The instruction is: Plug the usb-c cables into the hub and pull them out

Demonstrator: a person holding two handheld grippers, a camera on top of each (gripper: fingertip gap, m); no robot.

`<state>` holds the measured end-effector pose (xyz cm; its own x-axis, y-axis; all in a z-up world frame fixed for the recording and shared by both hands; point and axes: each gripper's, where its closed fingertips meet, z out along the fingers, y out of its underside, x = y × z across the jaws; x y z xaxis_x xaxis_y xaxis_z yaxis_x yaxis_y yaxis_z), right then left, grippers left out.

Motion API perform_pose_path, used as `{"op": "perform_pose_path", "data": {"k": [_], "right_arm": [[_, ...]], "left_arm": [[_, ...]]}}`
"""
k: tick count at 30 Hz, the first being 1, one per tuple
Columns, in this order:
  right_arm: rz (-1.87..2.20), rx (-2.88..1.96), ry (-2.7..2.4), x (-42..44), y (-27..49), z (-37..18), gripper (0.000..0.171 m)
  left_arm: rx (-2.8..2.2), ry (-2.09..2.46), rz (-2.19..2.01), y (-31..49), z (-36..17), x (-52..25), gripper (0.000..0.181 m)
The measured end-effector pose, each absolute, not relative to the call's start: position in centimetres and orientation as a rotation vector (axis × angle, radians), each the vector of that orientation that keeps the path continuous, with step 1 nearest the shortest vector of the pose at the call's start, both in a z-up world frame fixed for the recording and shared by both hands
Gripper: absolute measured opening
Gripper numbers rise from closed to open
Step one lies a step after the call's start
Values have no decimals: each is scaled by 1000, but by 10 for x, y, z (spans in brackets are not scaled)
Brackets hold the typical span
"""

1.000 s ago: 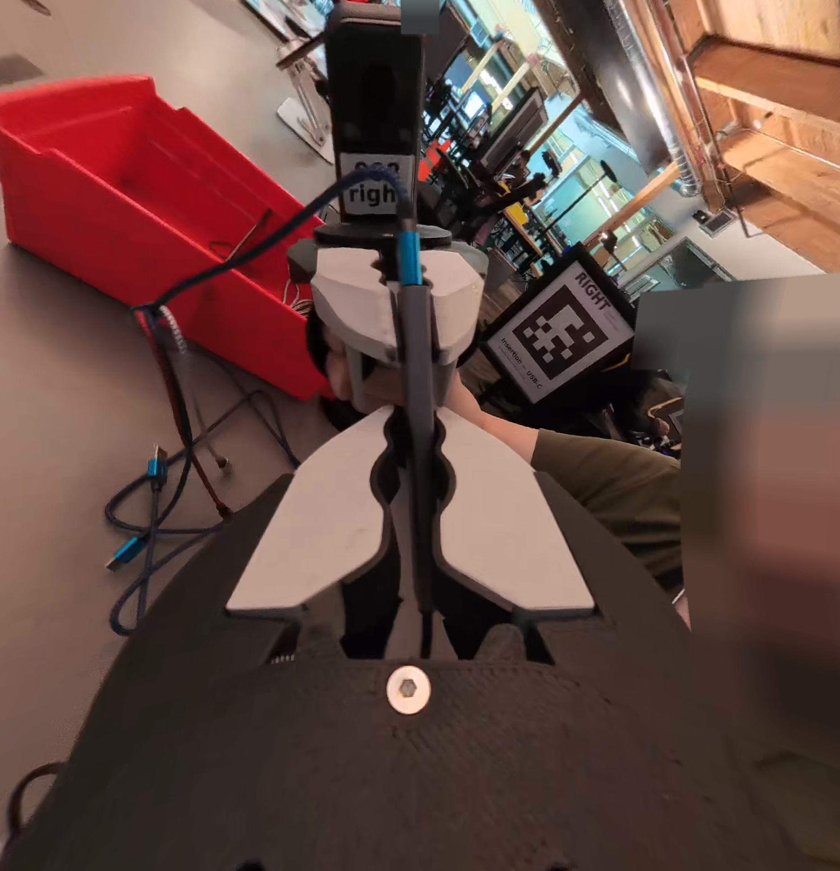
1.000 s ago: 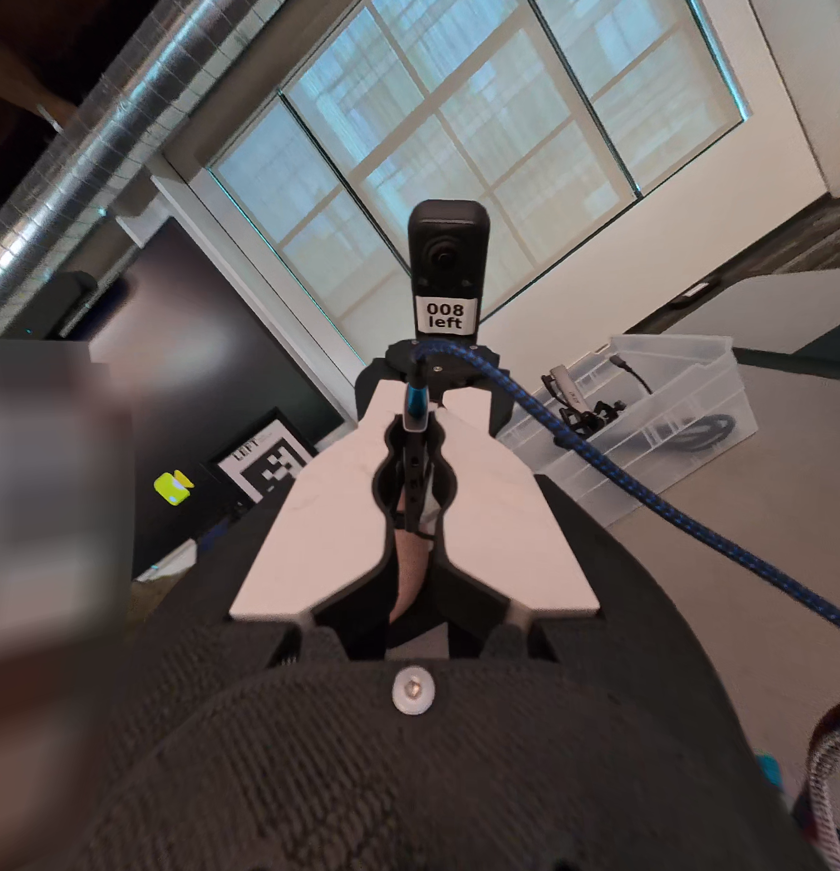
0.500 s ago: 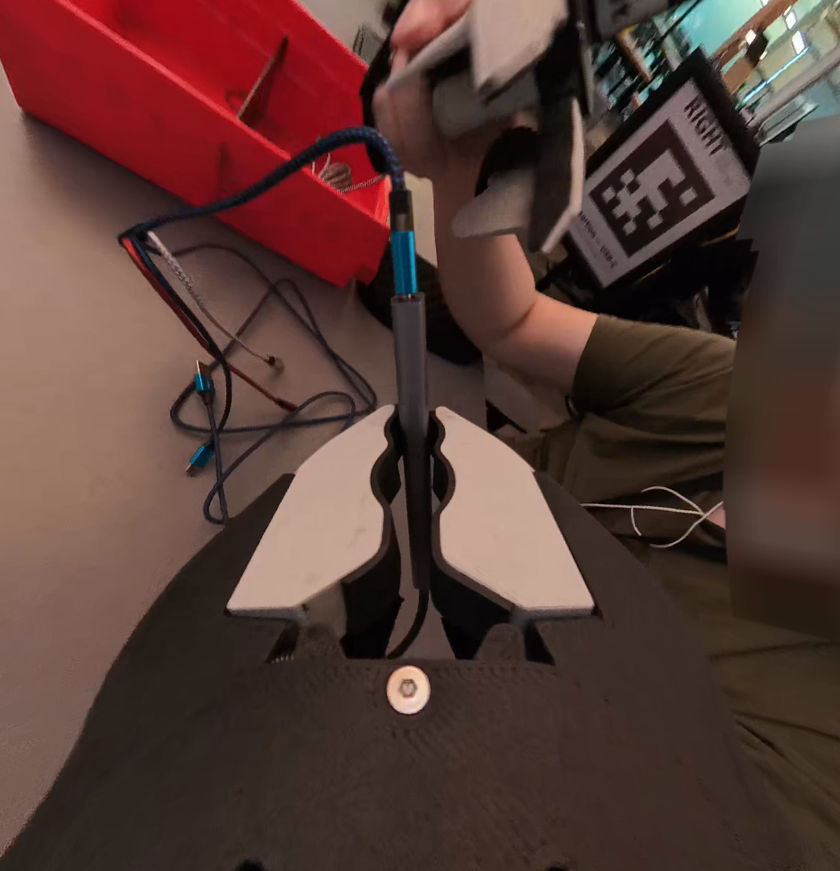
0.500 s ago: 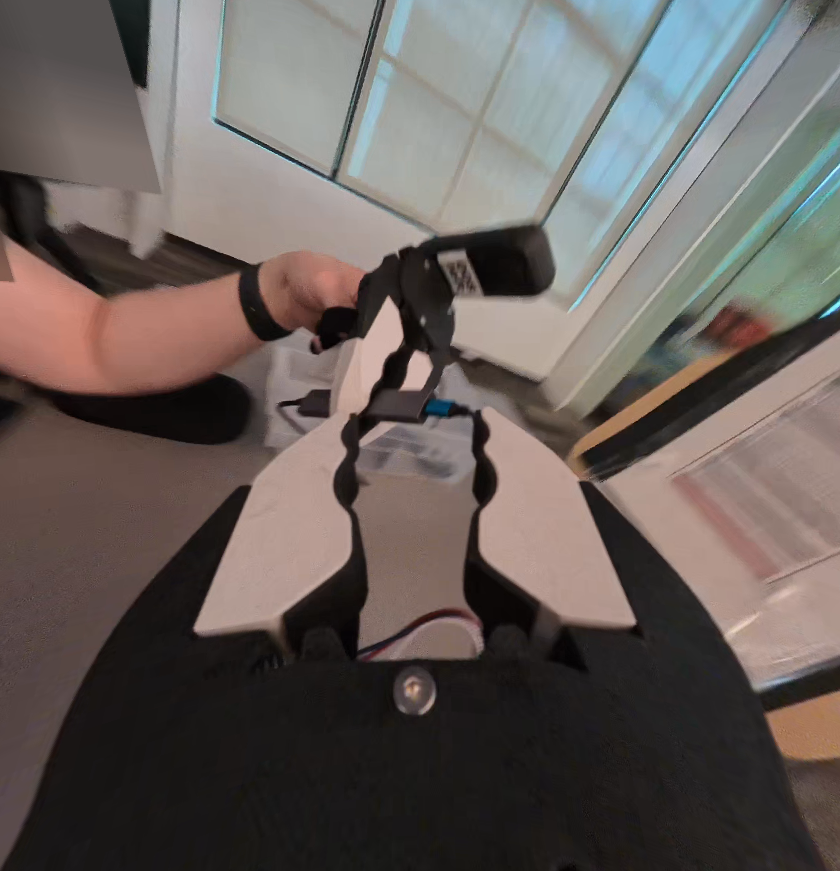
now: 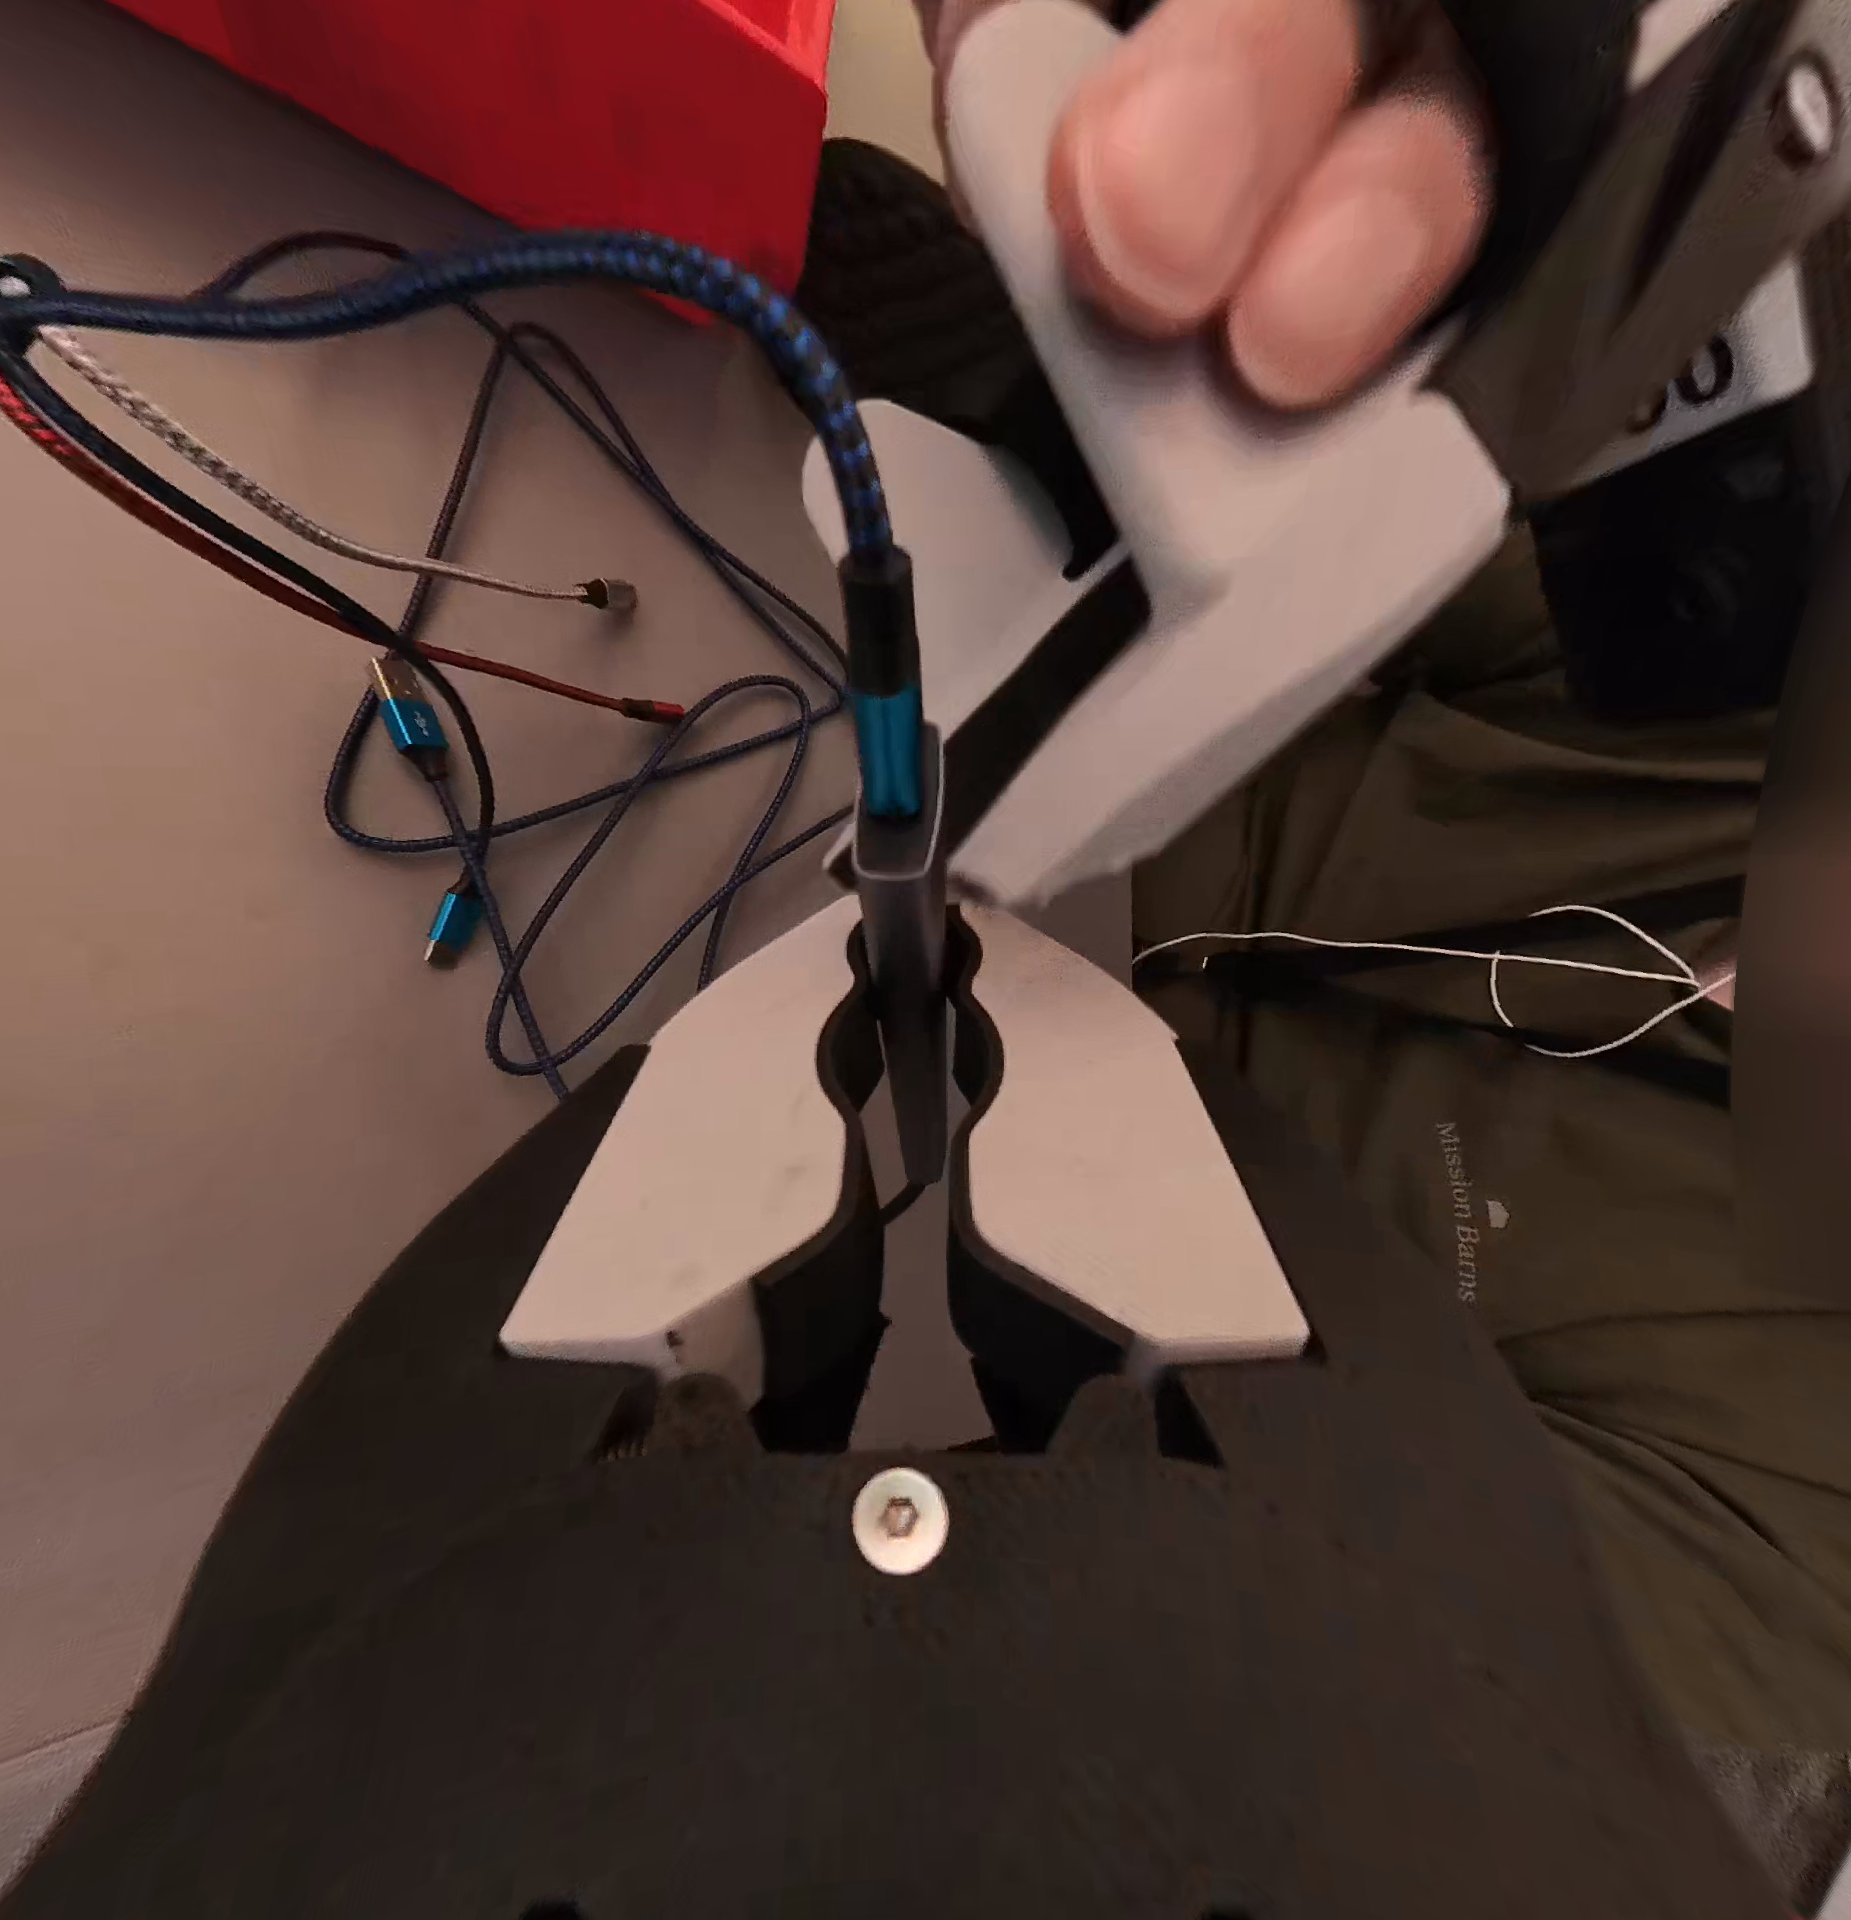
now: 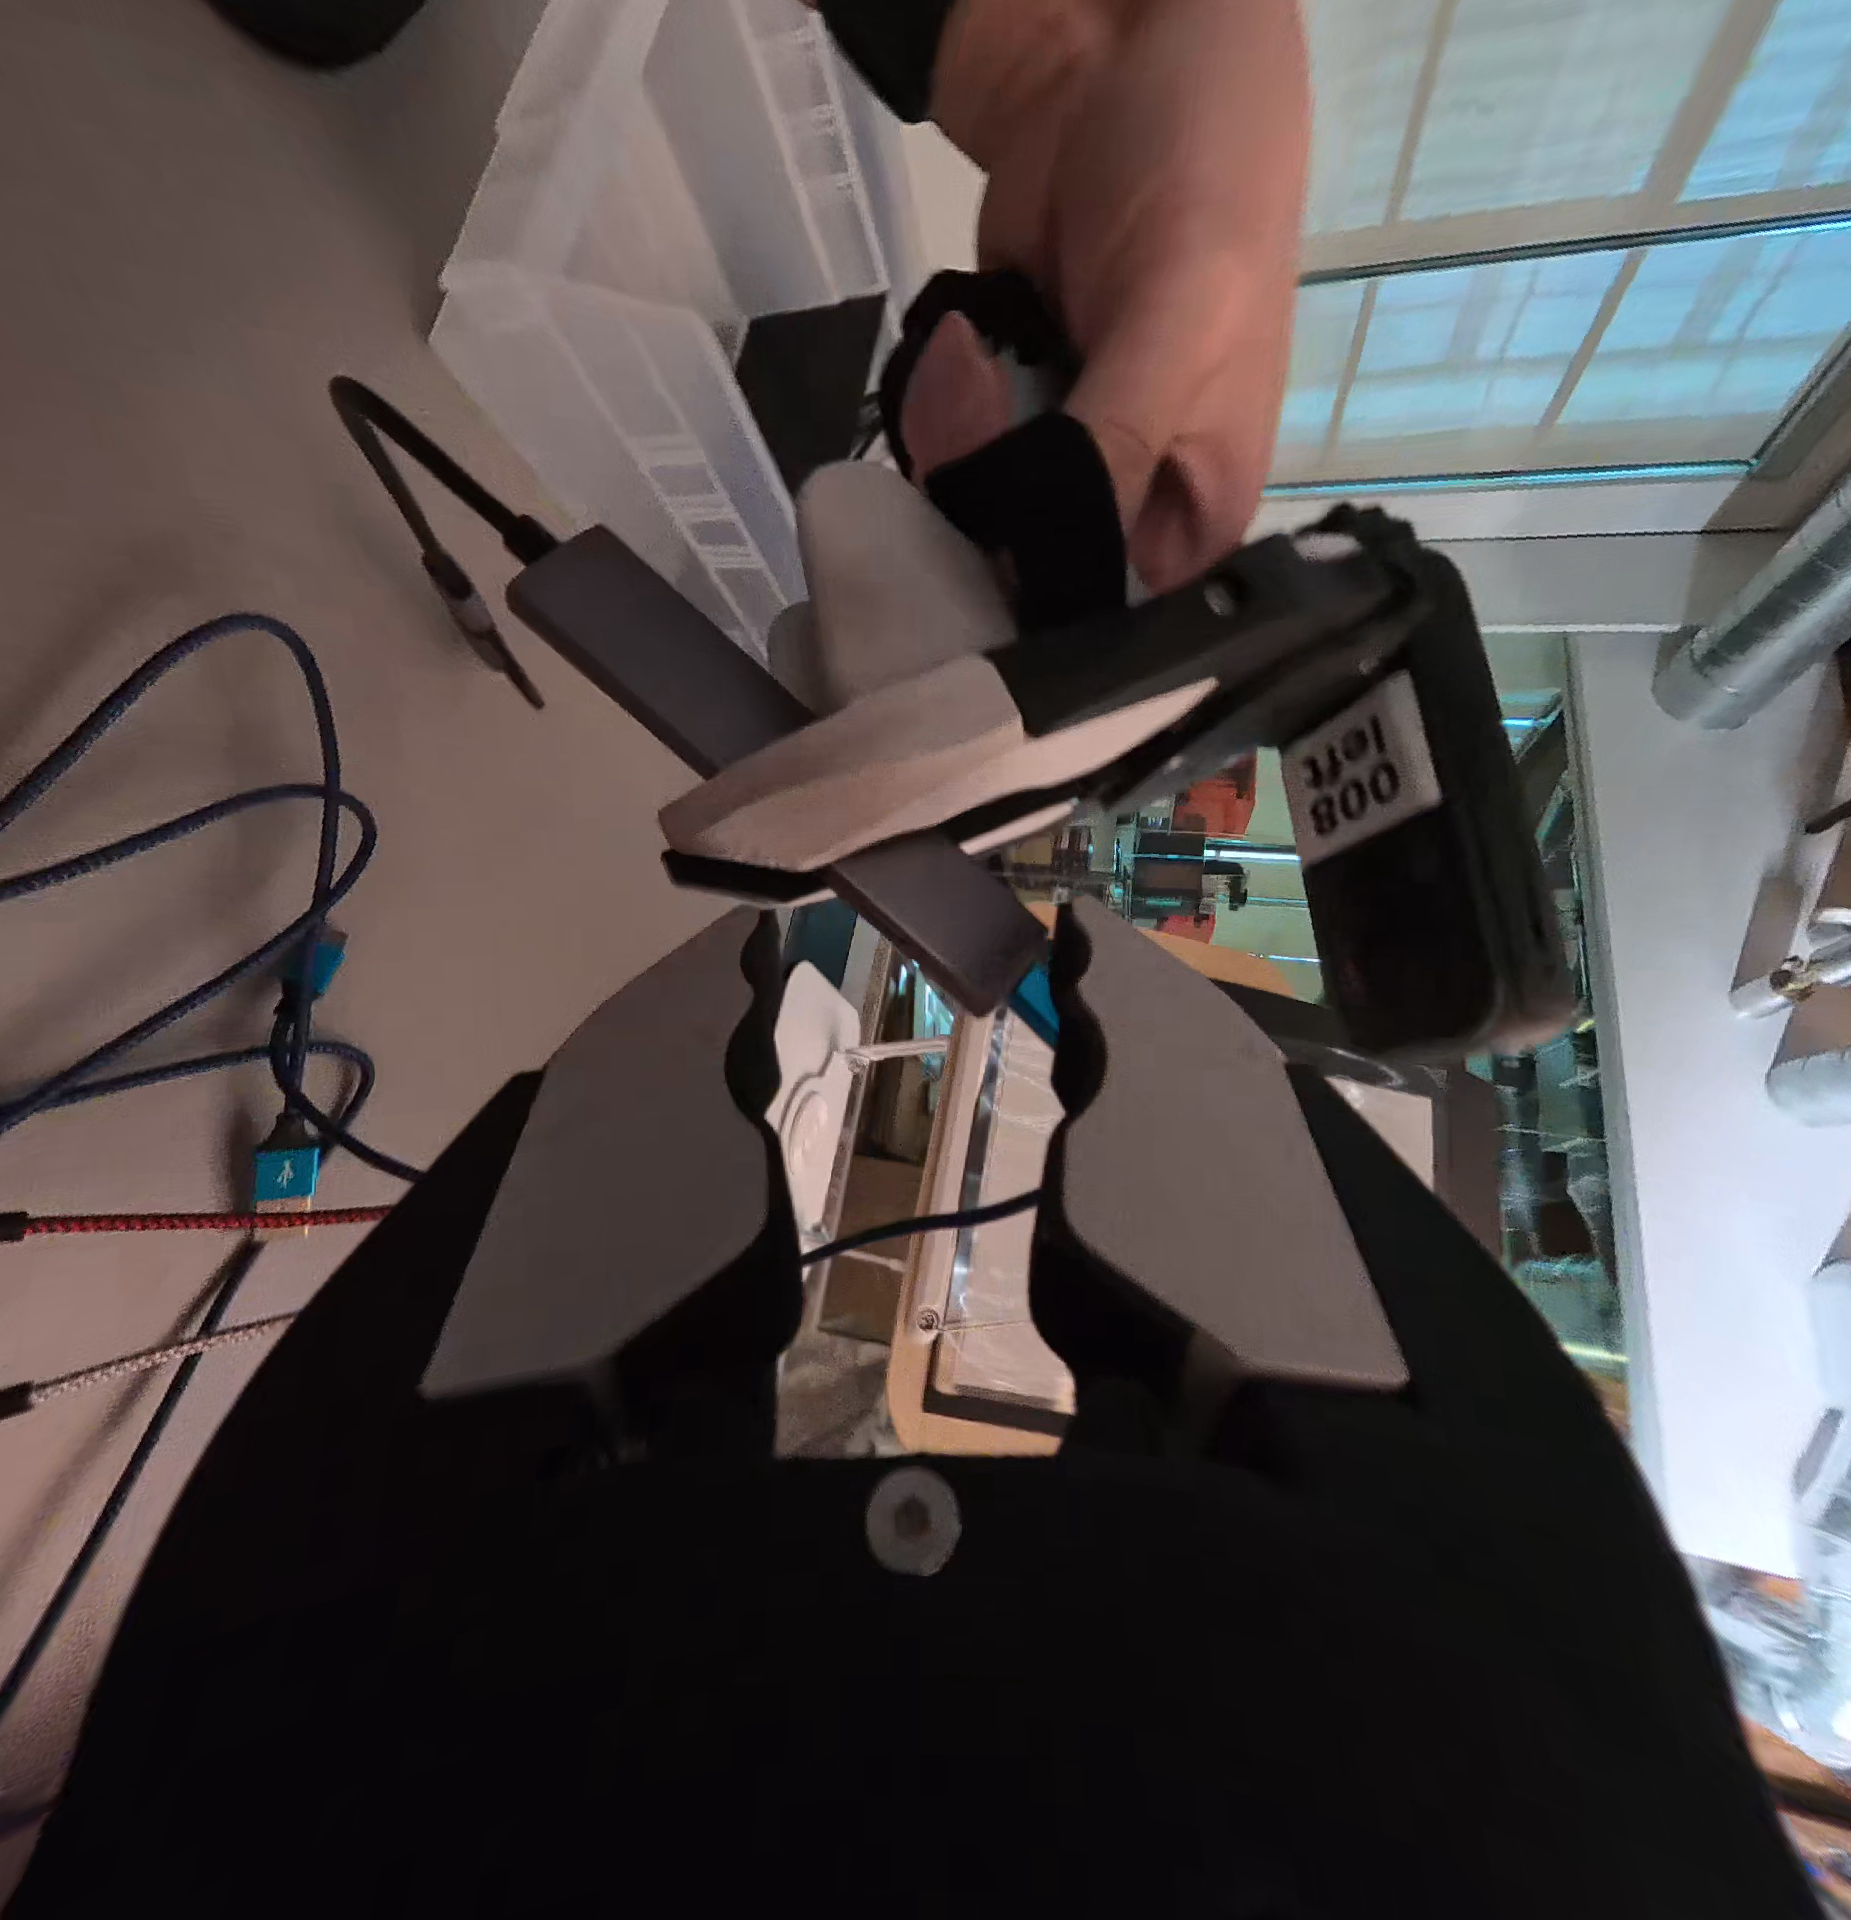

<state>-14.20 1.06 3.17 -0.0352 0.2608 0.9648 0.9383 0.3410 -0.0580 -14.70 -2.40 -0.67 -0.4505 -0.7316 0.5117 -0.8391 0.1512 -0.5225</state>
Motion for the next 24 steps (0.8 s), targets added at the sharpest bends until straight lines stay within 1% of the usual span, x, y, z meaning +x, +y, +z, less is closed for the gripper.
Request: {"op": "perform_pose_path", "data": {"k": [2, 7, 10, 13, 18, 24], "right_arm": [[-853, -1141, -1590, -145, 11, 25, 54], [-934, -1216, -1679, -145, 9, 8, 48], [-1035, -1245, -1695, -139, 10, 8, 32], [-1066, -1352, -1697, -126, 8, 5, 25], [-950, -1559, -1663, -115, 3, -6, 24], [-957, -1530, -1686, -116, 16, -18, 25]], "left_arm": [[1565, -2300, 1114, -26, -14, -148, 8], [1566, -2383, 982, -28, -28, -150, 8], [1590, -2400, 917, -27, -34, -149, 8], [1615, -2369, 949, -24, -33, -146, 8], [1663, -2360, 954, -17, -33, -141, 8], [1678, -2409, 876, -11, -43, -140, 8]]}}
